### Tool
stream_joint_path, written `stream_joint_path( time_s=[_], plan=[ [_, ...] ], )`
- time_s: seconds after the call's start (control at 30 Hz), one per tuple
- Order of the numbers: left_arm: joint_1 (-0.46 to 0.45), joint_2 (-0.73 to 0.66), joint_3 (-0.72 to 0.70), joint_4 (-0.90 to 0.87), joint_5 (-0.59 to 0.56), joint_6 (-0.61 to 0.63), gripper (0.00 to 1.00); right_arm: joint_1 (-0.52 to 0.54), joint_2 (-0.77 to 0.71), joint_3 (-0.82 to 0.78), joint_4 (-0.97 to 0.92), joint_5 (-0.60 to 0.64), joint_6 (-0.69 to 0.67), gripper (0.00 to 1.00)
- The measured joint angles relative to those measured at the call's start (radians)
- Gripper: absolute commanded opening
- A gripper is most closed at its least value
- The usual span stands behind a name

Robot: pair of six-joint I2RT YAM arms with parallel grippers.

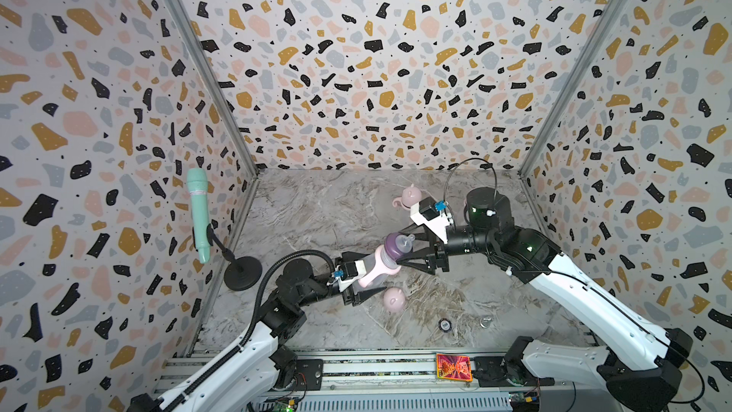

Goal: Assemble the baby bottles
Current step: Close the nipple on the baby bottle.

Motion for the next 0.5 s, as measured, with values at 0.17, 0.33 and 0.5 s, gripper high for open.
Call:
stream_joint_path(
  time_s=[0.17,0.33,0.5],
  plan=[
    [0.0,0.0,0.0,-0.007,0.013,0.01,0.29,0.008,0.0,-0.001,-0.028,0.015,-0.024,0.0],
    [0.0,0.0,0.0,-0.009,0.021,0.01,0.3,0.008,0.0,-0.018,-0.03,0.03,-0.034,0.0],
    [0.0,0.0,0.0,-0.029,0.03,0.01,0.3,0.012,-0.001,-0.037,-0.017,0.017,-0.034,0.0]
  ],
)
